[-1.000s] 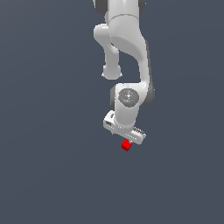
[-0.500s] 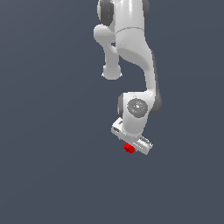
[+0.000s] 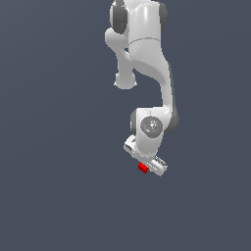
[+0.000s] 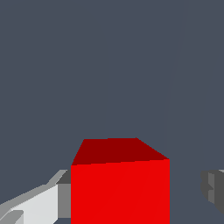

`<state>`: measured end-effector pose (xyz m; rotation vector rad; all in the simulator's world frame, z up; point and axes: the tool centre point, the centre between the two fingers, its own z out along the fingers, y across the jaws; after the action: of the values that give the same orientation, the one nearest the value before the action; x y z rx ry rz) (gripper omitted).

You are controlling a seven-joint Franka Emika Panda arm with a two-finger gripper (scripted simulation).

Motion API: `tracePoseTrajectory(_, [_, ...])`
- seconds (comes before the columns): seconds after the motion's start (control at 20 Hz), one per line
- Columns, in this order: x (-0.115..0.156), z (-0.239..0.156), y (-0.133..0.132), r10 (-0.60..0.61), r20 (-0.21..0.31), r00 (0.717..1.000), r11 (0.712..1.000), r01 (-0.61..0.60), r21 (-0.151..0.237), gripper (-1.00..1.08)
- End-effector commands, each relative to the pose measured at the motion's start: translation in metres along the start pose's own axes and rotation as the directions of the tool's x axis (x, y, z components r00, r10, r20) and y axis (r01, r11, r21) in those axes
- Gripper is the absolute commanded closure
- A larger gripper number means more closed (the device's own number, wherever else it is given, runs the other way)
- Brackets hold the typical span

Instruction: Pick up the red cube and move it to a goal position.

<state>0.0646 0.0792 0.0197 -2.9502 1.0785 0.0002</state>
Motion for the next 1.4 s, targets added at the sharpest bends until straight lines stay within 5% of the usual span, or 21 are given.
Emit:
tracePoseTrajectory(0.0, [0.0, 0.0, 0.0, 0.0, 0.0, 1.0, 1.0, 0.0, 0.0, 1.08])
tracePoseTrajectory(0.8, [0.001, -0.005, 0.006, 0.0, 0.0, 1.0, 1.0, 0.0, 0.0, 1.08])
tracePoseTrajectory(1.35, [0.005, -0.046, 0.05, 0.0, 0.001, 1.0, 1.0, 0.0, 0.0, 1.08])
